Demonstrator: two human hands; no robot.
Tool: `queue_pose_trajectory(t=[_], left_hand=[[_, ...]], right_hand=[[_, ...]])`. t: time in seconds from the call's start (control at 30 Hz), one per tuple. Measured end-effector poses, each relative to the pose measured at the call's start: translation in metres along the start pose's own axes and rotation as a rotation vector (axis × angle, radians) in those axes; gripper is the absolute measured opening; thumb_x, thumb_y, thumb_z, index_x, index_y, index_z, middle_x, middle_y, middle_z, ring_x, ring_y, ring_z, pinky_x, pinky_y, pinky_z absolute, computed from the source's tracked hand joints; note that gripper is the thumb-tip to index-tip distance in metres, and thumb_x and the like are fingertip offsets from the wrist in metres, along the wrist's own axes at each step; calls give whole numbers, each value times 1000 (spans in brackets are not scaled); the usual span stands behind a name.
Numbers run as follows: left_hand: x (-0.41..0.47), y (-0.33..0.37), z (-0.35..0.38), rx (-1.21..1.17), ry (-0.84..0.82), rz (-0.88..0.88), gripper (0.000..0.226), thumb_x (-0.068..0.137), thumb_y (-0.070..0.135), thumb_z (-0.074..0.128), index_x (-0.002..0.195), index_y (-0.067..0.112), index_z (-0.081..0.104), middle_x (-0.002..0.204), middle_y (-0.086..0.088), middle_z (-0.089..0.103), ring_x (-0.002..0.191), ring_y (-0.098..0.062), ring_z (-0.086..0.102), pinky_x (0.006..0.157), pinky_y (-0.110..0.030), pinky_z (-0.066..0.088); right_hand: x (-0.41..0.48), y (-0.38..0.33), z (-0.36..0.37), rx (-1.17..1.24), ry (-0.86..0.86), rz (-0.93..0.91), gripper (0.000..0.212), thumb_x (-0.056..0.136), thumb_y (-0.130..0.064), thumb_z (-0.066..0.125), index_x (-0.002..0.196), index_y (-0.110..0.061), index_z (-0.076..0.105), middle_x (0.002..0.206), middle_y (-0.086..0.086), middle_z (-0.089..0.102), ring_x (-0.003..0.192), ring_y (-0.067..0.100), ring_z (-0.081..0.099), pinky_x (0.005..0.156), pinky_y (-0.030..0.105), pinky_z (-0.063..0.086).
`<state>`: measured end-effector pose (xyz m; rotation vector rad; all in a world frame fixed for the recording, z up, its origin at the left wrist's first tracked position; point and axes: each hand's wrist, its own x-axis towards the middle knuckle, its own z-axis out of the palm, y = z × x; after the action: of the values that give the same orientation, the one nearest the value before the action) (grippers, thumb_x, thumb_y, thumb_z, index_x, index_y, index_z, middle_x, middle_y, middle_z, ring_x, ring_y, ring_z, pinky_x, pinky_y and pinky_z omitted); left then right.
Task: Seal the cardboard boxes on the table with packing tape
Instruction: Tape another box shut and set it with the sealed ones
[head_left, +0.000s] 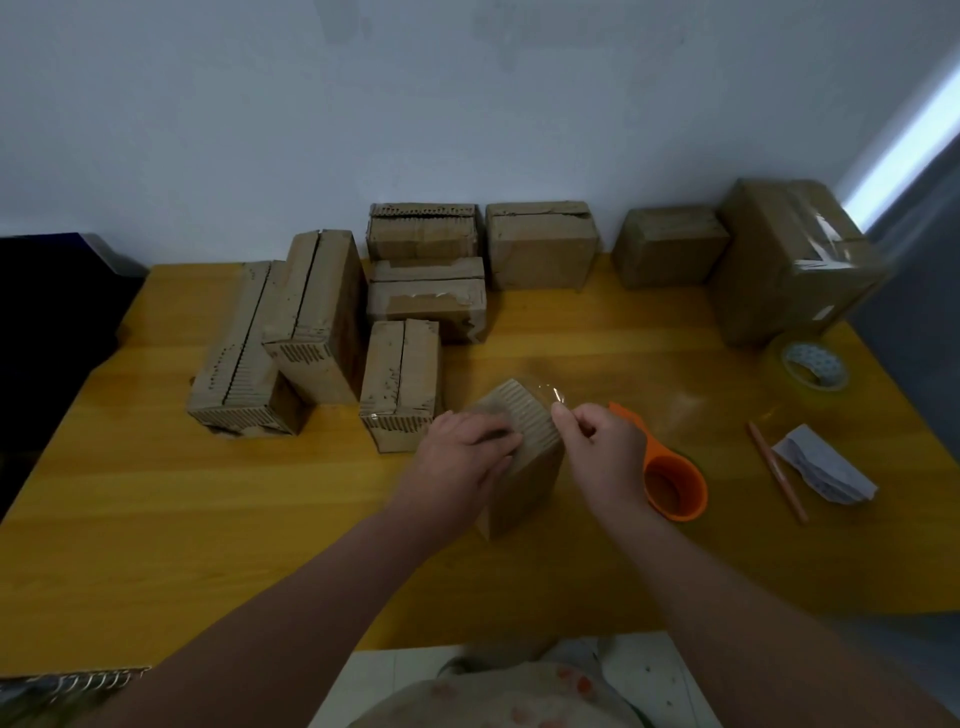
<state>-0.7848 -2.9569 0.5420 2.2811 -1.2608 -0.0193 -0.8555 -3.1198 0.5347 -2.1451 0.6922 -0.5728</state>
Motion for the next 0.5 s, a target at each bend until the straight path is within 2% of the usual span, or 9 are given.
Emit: queue_pose_trajectory(t=[0.07, 0.17, 0.23, 0.3, 0.37, 0.43, 0.5], left_hand=[[-3, 4, -1, -24, 38, -12, 39, 89, 32, 42, 107, 15, 72, 111, -1, 67, 100, -23, 61, 87, -43, 49], [-5, 5, -3, -55, 106, -50, 35, 88, 30, 45, 98, 12, 74, 101, -2, 70, 93, -25, 63, 78, -39, 52], [-4, 3, -5, -57, 130, -66, 23, 87, 25, 56, 93, 12, 73, 96, -4, 69, 88, -24, 63, 75, -38, 55], [-3, 3, -7, -63, 112, -109, 11, 83, 18, 69, 93, 13, 68, 99, -3, 64, 91, -18, 58, 77, -39, 54], [0, 4, -8, -102, 91, -202, 25, 81, 20, 73, 102, 14, 60, 112, -1, 55, 101, -13, 51, 87, -37, 51], [4, 4, -13, -159, 71, -291, 49, 80, 23, 74, 123, 16, 51, 131, 1, 44, 119, -12, 43, 103, -34, 42], [11, 1, -19, -216, -56, -332, 73, 83, 26, 71, 145, 19, 32, 144, 9, 30, 131, -8, 30, 111, -30, 29]], right_hand=[[-4, 1, 1, -68, 17, -52, 52, 95, -21, 61, 51, -25, 32, 46, -10, 31, 43, 5, 28, 43, 20, 22], [-8, 4, 2, -113, 22, -22, 51, 97, -25, 56, 53, -25, 30, 48, -9, 30, 44, 6, 27, 46, 21, 17], [-10, 4, 0, -118, 51, 4, 44, 99, -30, 51, 57, -23, 40, 53, -7, 39, 48, 9, 35, 50, 25, 22], [-14, 4, -4, -177, 119, -97, 31, 99, -35, 46, 81, -16, 62, 74, -2, 59, 69, 17, 54, 62, 27, 35], [-19, 5, -7, -328, 83, -306, 35, 96, -36, 44, 108, -12, 67, 110, 10, 63, 101, 26, 55, 86, 31, 39], [-22, 10, -7, -448, -51, -466, 37, 95, -36, 44, 118, -16, 66, 132, 16, 54, 118, 32, 50, 98, 40, 39], [-22, 13, -7, -468, -193, -413, 43, 95, -43, 41, 125, -21, 63, 145, 13, 43, 129, 35, 43, 105, 45, 35]])
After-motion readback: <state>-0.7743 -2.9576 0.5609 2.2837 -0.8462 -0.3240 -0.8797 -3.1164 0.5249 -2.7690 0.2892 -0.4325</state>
